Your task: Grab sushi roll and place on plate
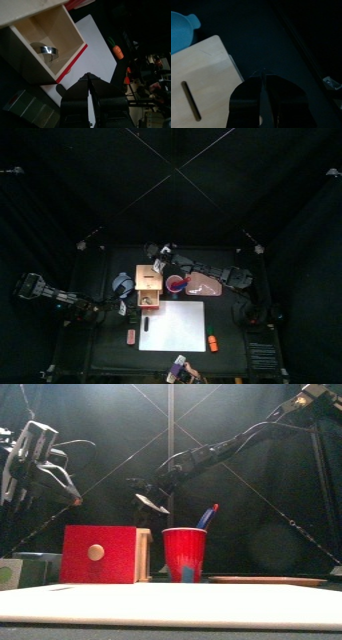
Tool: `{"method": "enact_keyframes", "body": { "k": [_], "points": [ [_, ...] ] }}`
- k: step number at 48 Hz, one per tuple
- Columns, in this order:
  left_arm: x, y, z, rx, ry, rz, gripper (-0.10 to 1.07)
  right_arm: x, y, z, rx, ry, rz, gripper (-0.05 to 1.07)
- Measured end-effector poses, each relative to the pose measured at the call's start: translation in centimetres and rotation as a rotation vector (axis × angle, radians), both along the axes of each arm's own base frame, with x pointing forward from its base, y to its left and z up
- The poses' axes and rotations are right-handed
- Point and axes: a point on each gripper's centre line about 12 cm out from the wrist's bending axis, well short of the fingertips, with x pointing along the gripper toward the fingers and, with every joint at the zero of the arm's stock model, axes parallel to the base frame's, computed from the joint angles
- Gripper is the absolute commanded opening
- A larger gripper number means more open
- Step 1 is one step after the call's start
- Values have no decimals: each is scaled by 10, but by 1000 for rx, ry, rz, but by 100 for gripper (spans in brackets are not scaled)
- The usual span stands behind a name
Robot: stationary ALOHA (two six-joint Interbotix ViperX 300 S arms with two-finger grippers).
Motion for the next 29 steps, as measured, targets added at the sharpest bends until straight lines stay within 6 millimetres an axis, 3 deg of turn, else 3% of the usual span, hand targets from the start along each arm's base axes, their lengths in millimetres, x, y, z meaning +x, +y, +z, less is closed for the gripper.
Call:
{"method": "enact_keyframes", "body": {
  "k": [29],
  "points": [
    [10, -6, -31, -62, 141, 58, 34, -4, 0, -10, 26, 68, 0, 51]
  ]
}}
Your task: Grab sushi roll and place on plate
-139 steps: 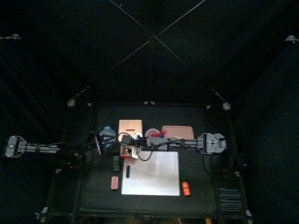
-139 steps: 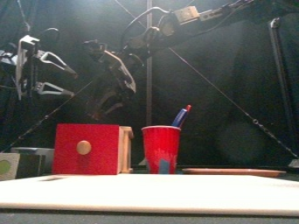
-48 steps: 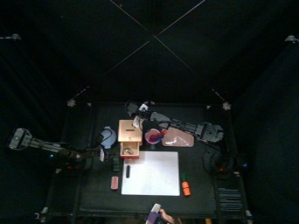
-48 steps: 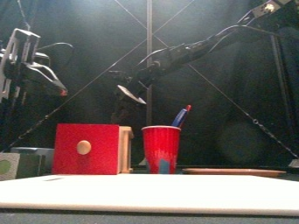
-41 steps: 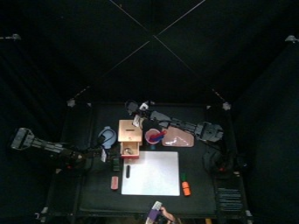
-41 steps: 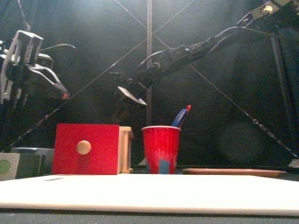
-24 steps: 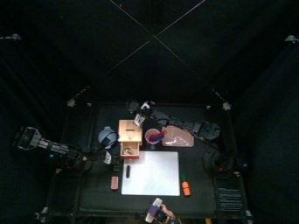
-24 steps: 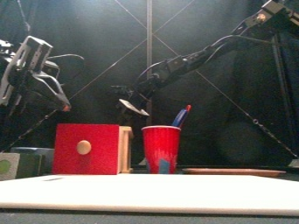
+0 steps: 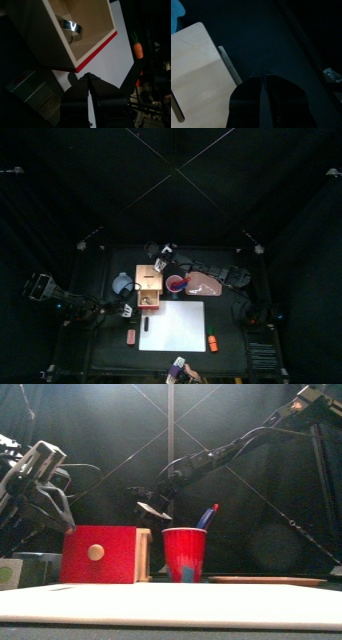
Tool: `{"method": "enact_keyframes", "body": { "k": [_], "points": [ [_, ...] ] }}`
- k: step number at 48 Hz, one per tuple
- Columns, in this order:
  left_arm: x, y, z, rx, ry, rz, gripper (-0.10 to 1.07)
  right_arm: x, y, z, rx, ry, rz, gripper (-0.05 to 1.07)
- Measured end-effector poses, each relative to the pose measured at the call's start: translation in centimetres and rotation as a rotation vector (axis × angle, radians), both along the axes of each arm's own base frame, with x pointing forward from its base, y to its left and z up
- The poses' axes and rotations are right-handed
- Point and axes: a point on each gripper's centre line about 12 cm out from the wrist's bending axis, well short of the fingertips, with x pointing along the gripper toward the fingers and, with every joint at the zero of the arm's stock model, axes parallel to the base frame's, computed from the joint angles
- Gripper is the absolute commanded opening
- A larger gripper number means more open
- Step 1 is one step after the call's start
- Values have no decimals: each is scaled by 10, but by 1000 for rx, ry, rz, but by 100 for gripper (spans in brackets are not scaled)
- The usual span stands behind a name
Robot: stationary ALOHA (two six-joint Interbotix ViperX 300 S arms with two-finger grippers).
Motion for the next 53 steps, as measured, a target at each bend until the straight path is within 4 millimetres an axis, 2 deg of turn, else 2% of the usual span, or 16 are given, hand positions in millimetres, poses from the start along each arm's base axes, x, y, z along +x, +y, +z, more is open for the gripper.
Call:
{"method": "enact_keyframes", "body": {
  "k": [28, 53],
  "points": [
    [3, 29, -2, 60, 2, 77, 34, 1, 3, -2, 5, 7, 4, 51],
    [-1, 73, 1, 130, 2, 189, 34, 1, 2, -2, -1, 11, 8, 51]
  ]
}}
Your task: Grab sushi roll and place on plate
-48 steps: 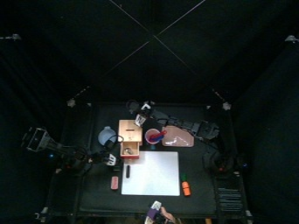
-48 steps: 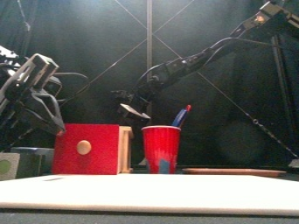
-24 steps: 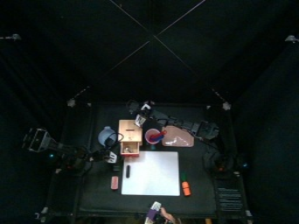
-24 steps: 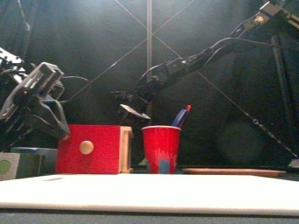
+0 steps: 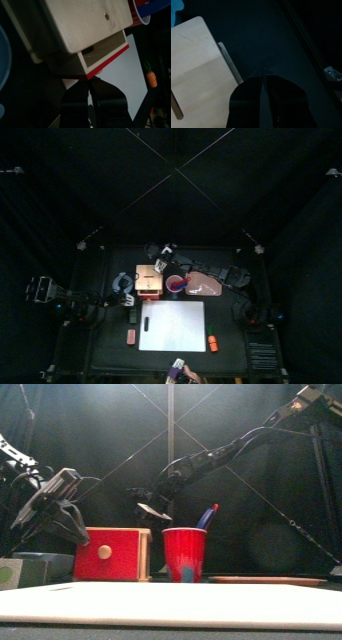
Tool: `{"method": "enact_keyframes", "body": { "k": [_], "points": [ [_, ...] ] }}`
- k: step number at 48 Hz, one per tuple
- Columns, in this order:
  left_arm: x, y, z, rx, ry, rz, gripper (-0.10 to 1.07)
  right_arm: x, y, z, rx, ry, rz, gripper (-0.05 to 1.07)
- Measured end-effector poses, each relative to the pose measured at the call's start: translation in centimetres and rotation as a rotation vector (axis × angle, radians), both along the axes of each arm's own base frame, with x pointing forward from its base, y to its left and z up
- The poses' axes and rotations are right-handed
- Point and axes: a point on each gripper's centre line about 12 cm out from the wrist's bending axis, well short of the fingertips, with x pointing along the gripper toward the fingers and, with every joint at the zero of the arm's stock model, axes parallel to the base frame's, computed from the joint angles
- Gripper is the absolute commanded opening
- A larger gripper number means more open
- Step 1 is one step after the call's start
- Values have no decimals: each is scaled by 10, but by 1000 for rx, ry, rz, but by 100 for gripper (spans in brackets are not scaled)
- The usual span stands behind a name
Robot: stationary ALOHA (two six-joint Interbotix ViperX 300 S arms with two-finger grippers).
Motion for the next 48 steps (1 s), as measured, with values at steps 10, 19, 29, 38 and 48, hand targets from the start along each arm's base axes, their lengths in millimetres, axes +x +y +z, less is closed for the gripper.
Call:
{"method": "enact_keyframes", "body": {
  "k": [10, 19, 29, 38, 48],
  "points": [
    [-3, 16, 1, 36, 4, 30, 34, 0, 0, 0, 0, 0, 0, 51],
    [-3, 19, 2, 47, 6, 31, 35, 0, 1, 0, 1, -1, 1, 51],
    [0, 16, 9, 81, -16, -16, 36, 1, 2, 0, 2, 0, 1, 51],
    [6, 2, 33, 109, -108, -82, 36, 0, 2, -1, 6, 11, 0, 51],
    [-3, -6, 58, 183, -204, -154, 36, 0, 2, 0, 0, 15, 0, 51]
  ]
}}
